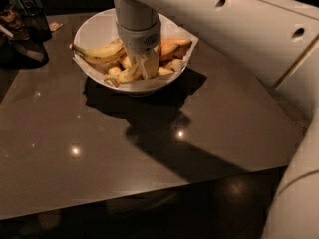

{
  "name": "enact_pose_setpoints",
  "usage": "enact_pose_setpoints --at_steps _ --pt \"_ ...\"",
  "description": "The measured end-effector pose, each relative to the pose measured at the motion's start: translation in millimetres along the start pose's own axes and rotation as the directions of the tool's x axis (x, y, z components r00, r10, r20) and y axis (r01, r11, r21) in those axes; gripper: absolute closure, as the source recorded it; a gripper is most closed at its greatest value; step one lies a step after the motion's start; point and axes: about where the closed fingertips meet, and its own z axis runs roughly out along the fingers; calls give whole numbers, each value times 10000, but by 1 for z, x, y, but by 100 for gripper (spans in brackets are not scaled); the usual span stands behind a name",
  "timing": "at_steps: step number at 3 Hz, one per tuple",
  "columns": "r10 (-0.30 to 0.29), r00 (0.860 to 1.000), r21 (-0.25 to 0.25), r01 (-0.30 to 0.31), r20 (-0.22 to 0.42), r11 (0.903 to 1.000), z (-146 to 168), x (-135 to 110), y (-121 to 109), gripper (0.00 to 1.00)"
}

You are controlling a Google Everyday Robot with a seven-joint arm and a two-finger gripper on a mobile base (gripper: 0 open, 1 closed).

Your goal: Pick banana from white bowl

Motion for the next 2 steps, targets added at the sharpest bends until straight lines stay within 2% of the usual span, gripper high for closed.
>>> enact_pose_setpoints --at_steps 1,2 --pt "757 9971 110 -757 44 9971 -15 8 10 100" --pt "1504 9886 251 -1502 -43 9883 -33 13 18 100"
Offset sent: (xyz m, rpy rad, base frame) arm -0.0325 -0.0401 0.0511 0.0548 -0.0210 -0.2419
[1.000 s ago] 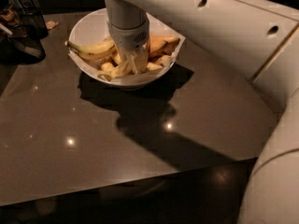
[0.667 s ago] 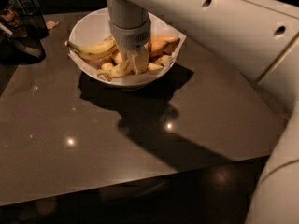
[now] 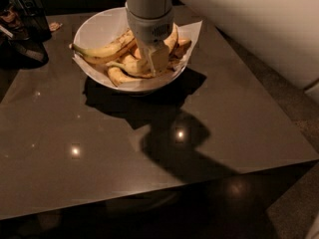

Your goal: Pick banana from white bowl

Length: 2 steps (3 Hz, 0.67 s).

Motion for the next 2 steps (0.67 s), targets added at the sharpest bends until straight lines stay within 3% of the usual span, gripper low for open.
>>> enact_pose_setpoints --at_steps 2 --pt "-16 10000 -32 16 1 10000 -36 -4 23 100"
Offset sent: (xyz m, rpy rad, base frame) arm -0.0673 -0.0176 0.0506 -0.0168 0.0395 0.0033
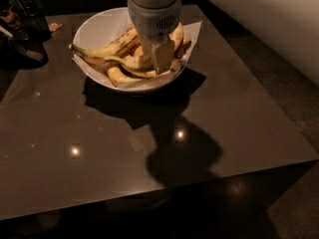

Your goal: Pick banana from white bowl

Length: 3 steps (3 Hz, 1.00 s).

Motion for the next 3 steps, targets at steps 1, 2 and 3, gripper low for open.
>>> enact_pose_setpoints --at_steps 1,2,3 --pt "-332 9994 32 331 97 9994 -22 -18 14 100" --pt "-332 9994 33 332 98 9994 -22 -18 14 100" --pt "-433 9987 202 427 272 9989 -33 -27 17 100"
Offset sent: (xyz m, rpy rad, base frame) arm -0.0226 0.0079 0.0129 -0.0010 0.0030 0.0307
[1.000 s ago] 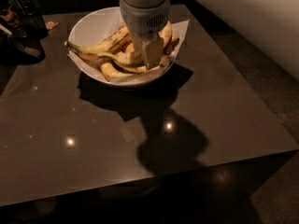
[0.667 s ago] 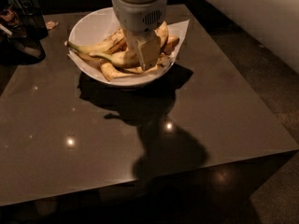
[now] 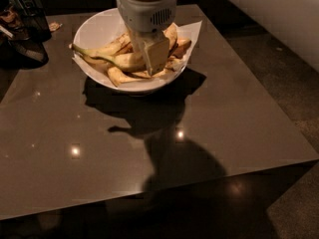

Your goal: Pick banana from white bowl

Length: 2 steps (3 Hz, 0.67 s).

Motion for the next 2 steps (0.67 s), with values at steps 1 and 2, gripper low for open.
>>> enact_pose_setpoints --at_steps 1,2 --pt "-327 9982 432 305 508 9986 -24 -25 6 100" --pt "-327 9982 433 306 509 9986 -24 -25 6 100"
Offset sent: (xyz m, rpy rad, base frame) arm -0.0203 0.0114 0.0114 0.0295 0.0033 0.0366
